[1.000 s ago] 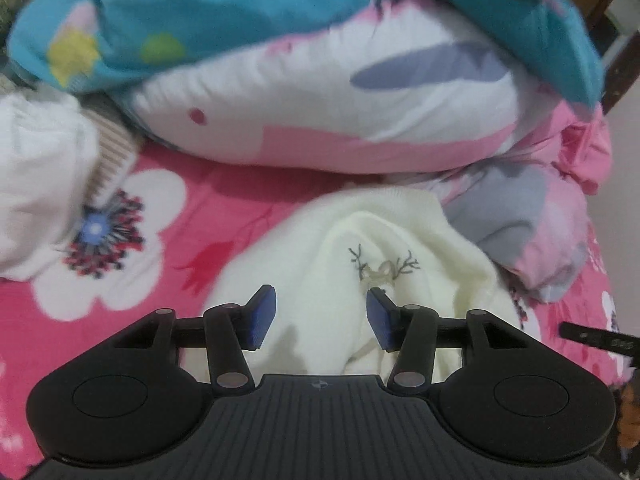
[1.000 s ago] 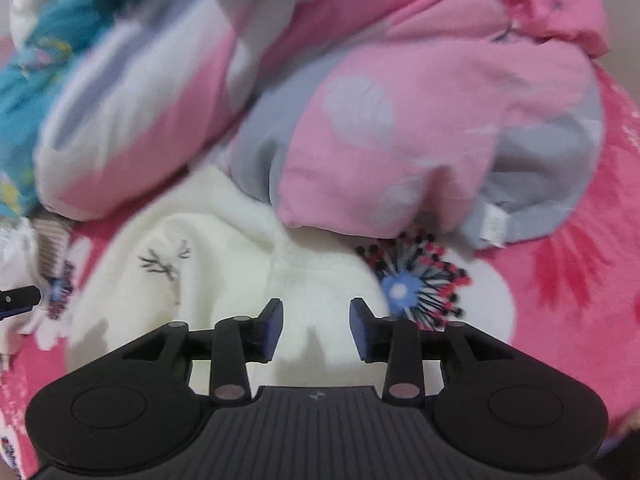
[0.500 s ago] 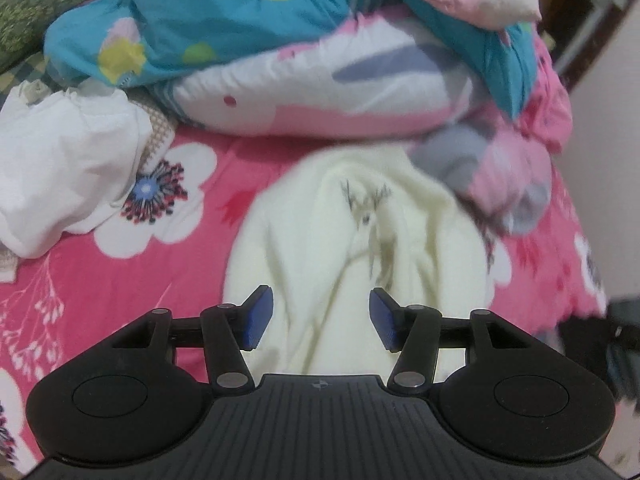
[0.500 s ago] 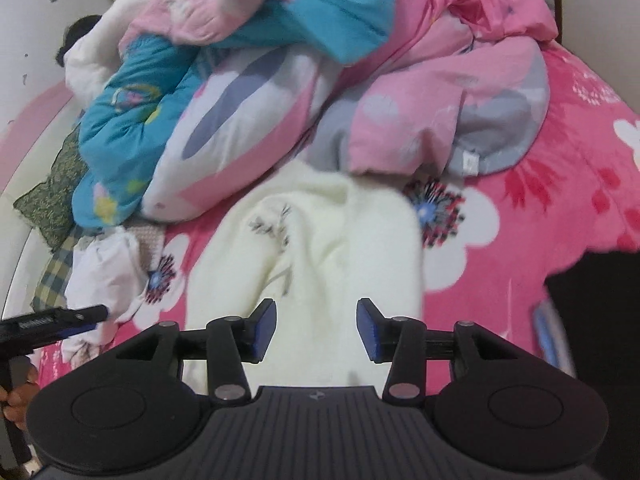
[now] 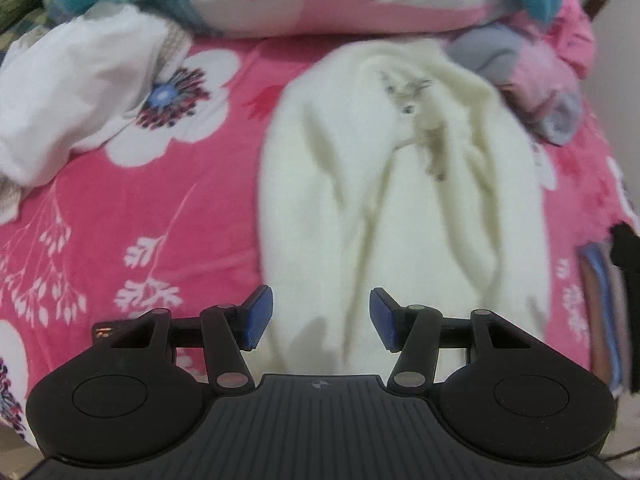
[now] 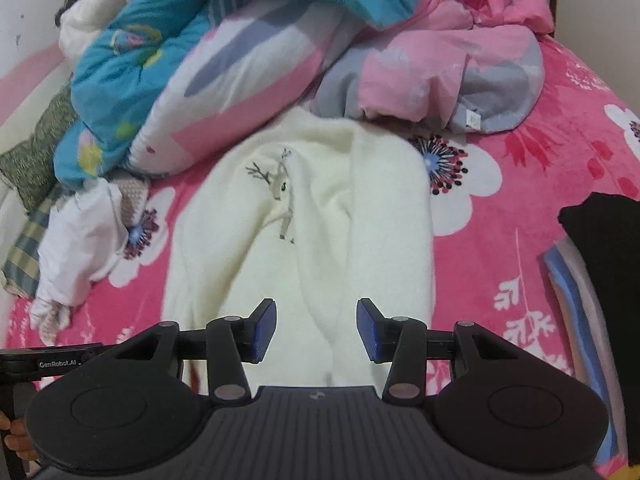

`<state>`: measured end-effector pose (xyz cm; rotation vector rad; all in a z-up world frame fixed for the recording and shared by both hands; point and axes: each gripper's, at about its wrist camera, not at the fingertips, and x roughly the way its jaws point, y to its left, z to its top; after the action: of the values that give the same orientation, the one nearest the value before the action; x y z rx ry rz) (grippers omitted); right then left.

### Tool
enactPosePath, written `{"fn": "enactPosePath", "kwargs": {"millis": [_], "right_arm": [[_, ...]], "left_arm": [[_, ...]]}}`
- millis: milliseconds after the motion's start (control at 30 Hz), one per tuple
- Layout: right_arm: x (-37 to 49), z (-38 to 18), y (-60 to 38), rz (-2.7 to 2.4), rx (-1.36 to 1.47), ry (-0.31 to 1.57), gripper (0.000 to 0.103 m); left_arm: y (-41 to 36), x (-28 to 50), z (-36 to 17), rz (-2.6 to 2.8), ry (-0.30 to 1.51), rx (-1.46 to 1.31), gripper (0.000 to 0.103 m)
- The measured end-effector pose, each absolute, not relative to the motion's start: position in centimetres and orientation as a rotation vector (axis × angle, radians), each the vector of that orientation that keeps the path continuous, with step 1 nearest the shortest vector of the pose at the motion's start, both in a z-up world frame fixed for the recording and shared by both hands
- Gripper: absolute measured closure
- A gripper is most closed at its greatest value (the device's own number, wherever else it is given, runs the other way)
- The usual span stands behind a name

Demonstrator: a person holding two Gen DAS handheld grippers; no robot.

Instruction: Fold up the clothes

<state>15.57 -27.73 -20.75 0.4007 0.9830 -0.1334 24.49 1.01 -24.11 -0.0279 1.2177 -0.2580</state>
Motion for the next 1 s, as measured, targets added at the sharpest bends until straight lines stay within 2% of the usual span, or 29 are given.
{"fn": "enactPosePath", "kwargs": {"millis": [333,467,700,733,767,867,1000], "right_arm": [[21.9,-24.1,-28.9,0.003,0.331,0.989,0.057],[25.2,-25.6,-28.1,0.101,0.338,1.014,0.056],[28.4,-29.1,-24.9,0.168,0.381,1.056,0.057],[28.5,-29.6,-24.5,0.154,0.374,1.056,0.057],[28.5,-30.0,-24.1,0.138,0.368,1.056,0.057],[28.0,-31.4,-23.5,0.079,0.361,1.073,0.059],[27.2,-31.8,-23.7,0.022,0.378,1.089,0.061]], "left_arm": [[2.5,27.0,-27.0,-0.096,1.225,-0.022,0.049],[2.1,27.1,-29.6,-0.165,1.298,-0.069,0.034],[1.5,26.8,-34.4,-0.291,1.374,-0.143,0.033],[1.4,26.6,-35.0,-0.299,1.379,-0.126,0.041],[1.3,26.4,-35.4,-0.303,1.377,-0.094,0.062],[2.2,26.3,-35.2,-0.317,1.362,-0.113,0.088],[4.6,27.0,-32.7,-0.289,1.337,-0.230,0.091]]}}
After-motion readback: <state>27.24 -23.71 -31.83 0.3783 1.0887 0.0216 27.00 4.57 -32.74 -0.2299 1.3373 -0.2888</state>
